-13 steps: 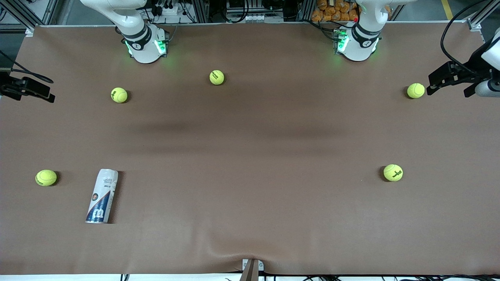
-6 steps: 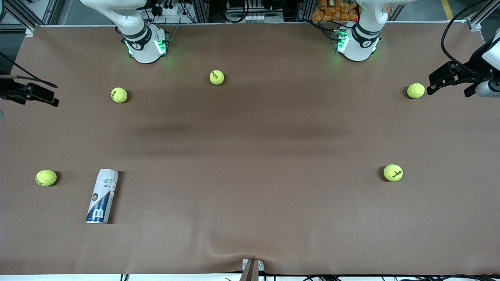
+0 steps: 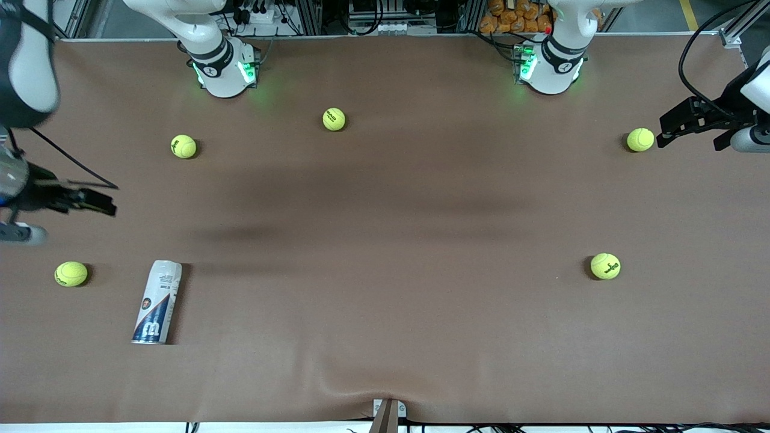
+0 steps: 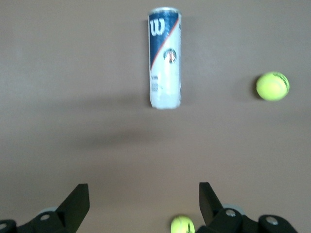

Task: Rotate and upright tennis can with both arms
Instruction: 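Reach the right gripper down to the lying Wilson tennis can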

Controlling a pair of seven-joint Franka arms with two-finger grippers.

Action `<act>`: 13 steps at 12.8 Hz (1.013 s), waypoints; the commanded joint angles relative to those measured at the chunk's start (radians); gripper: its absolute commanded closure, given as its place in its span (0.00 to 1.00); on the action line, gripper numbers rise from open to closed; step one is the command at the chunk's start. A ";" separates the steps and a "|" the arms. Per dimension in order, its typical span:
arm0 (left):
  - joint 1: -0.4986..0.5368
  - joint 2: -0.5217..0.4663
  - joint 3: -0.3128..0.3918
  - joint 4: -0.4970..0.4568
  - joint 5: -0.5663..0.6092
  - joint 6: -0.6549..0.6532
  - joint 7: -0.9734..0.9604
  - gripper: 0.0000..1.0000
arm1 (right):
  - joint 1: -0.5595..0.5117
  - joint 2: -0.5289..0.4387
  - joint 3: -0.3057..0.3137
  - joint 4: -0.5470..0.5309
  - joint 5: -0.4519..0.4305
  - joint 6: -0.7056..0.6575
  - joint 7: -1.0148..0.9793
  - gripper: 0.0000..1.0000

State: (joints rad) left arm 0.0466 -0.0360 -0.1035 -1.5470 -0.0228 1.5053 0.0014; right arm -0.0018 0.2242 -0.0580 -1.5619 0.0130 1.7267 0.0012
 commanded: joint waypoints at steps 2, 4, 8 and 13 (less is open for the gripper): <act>0.009 0.008 -0.002 0.011 -0.014 -0.019 0.022 0.00 | -0.012 0.166 0.001 0.040 -0.005 0.151 -0.067 0.00; 0.009 0.008 -0.002 0.010 -0.014 -0.017 0.022 0.00 | -0.035 0.245 0.001 0.048 0.001 0.194 -0.127 0.00; 0.009 0.011 -0.004 0.007 -0.016 -0.017 0.022 0.00 | -0.067 0.381 0.001 0.049 0.005 0.420 -0.257 0.00; 0.009 0.011 -0.004 0.004 -0.017 -0.017 0.022 0.00 | -0.075 0.512 0.001 0.051 0.008 0.568 -0.262 0.00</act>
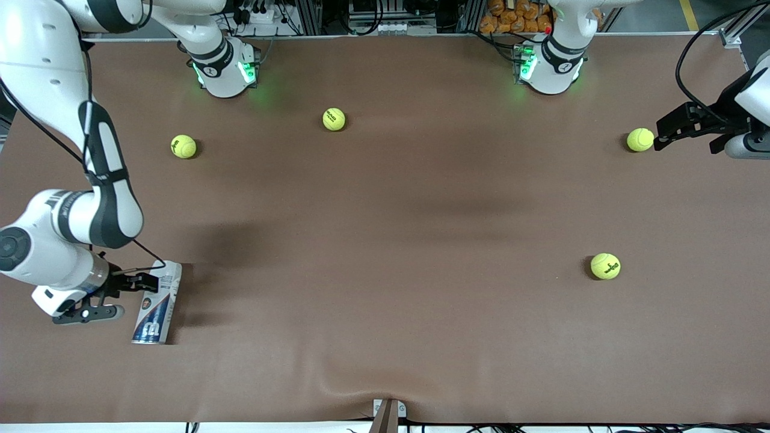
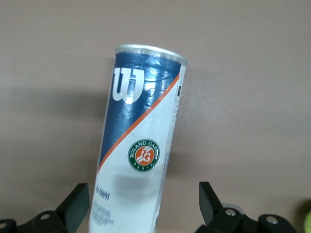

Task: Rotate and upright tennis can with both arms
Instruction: 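Grasp the tennis can with the right gripper and lift it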

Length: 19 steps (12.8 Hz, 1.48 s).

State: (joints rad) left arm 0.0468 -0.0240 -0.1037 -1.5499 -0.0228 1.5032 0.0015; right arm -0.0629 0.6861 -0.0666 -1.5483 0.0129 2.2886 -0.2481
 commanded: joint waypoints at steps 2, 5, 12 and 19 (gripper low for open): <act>0.008 -0.002 -0.002 0.007 -0.017 -0.017 0.023 0.00 | -0.014 0.102 0.010 0.036 0.010 0.076 -0.011 0.00; 0.010 -0.001 -0.002 0.005 -0.016 -0.017 0.023 0.00 | -0.018 0.153 0.011 0.036 0.010 0.143 -0.011 0.00; 0.010 0.001 -0.002 0.002 -0.016 -0.015 0.022 0.00 | -0.005 0.126 0.025 0.037 0.010 0.131 -0.153 0.71; 0.011 0.003 -0.002 0.004 -0.016 -0.014 0.022 0.00 | 0.008 0.055 0.296 0.057 -0.004 0.132 -0.463 0.60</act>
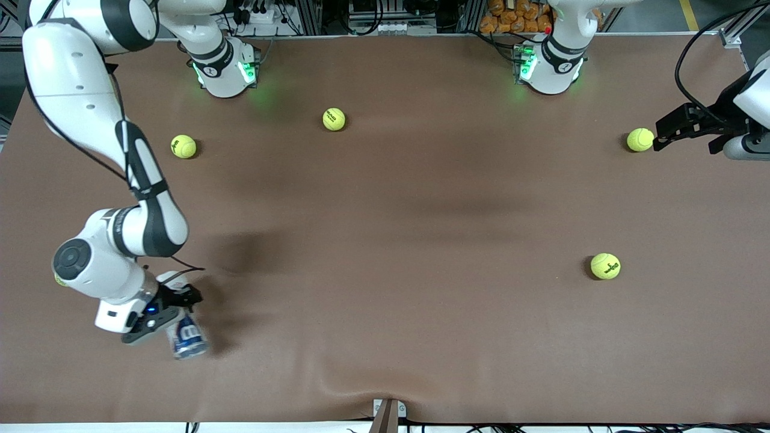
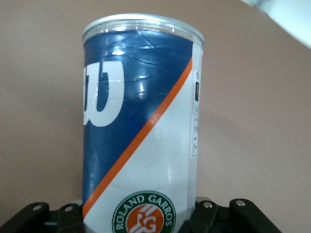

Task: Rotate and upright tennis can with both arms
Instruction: 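Grasp the tennis can with the right gripper and lift it, then carry the can to mid-table, lay it down, release with the right gripper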

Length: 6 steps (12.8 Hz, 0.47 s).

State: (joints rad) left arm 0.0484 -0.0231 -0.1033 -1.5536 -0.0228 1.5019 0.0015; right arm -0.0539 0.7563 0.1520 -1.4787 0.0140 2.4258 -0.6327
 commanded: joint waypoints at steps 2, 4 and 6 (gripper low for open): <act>0.010 0.002 -0.003 0.006 -0.015 -0.012 0.022 0.00 | 0.049 -0.009 0.141 -0.012 -0.003 0.002 -0.178 0.37; 0.021 0.002 -0.003 0.006 -0.015 -0.012 0.022 0.00 | 0.138 -0.006 0.143 -0.012 -0.002 0.007 -0.186 0.32; 0.021 0.008 -0.003 0.007 -0.015 -0.012 0.022 0.00 | 0.222 -0.008 0.141 -0.012 -0.008 0.038 -0.190 0.32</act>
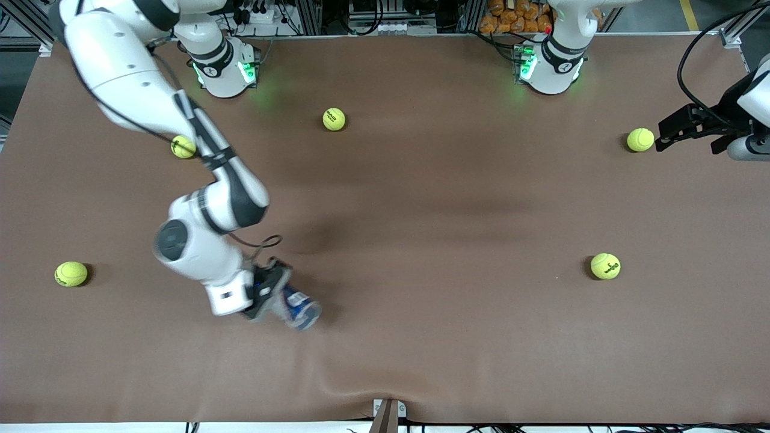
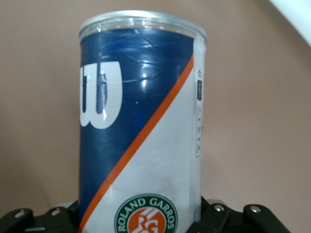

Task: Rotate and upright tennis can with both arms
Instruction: 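Carry the can to mid-table, lay it down, release with the right gripper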

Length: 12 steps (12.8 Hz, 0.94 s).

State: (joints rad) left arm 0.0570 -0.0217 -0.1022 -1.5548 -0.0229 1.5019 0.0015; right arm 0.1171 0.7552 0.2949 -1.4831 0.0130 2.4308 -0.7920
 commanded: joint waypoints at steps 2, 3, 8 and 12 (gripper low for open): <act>0.012 0.008 -0.004 0.007 -0.015 -0.012 0.022 0.00 | 0.148 0.006 -0.003 -0.011 -0.040 0.136 -0.044 0.33; 0.012 0.008 -0.004 0.007 -0.015 -0.012 0.022 0.00 | 0.204 0.019 -0.008 -0.016 -0.069 0.198 -0.039 0.32; 0.012 0.017 -0.004 0.006 -0.015 -0.012 0.022 0.00 | 0.586 0.042 -0.251 -0.017 -0.120 0.235 0.026 0.33; 0.012 0.020 -0.004 0.006 -0.017 -0.012 0.022 0.00 | 0.671 0.070 -0.326 -0.013 -0.120 0.237 0.056 0.00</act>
State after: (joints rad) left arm 0.0581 -0.0032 -0.1017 -1.5576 -0.0229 1.5019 0.0015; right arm 0.7928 0.8185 -0.0128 -1.5042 -0.0796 2.6560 -0.7509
